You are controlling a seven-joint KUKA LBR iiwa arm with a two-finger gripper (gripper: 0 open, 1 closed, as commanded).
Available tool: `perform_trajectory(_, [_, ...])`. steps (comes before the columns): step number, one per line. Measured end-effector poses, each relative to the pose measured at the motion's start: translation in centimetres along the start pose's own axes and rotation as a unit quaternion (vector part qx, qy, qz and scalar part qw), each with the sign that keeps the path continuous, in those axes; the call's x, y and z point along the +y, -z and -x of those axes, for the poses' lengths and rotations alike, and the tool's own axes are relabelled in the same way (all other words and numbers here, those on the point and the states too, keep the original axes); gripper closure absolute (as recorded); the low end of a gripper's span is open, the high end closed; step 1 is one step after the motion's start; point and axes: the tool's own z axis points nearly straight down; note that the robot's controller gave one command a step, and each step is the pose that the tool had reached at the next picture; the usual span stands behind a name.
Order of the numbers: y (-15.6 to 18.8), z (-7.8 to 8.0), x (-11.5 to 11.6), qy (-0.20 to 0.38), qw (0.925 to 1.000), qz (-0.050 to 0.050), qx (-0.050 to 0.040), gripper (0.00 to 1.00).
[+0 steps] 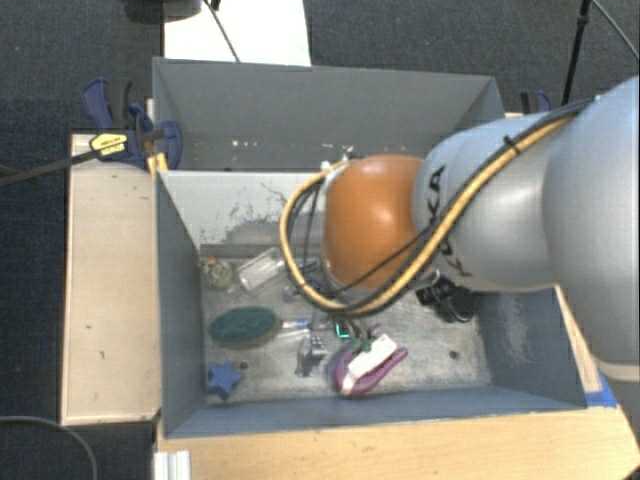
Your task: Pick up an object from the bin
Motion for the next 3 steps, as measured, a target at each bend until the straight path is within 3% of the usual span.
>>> perform_trajectory(1, [-6.5,1.5,-0.8,-0.030,0.9996,0.000,-0.0024,0.00])
perform_trajectory(2, [-6.2,1.6,-0.7,-0.033,0.9994,0.001,-0.0044,1.00])
perform_trajectory(3, [18.0,-0.7,-2.2,0.008,0.9999,0.001,-0.0077,1.00])
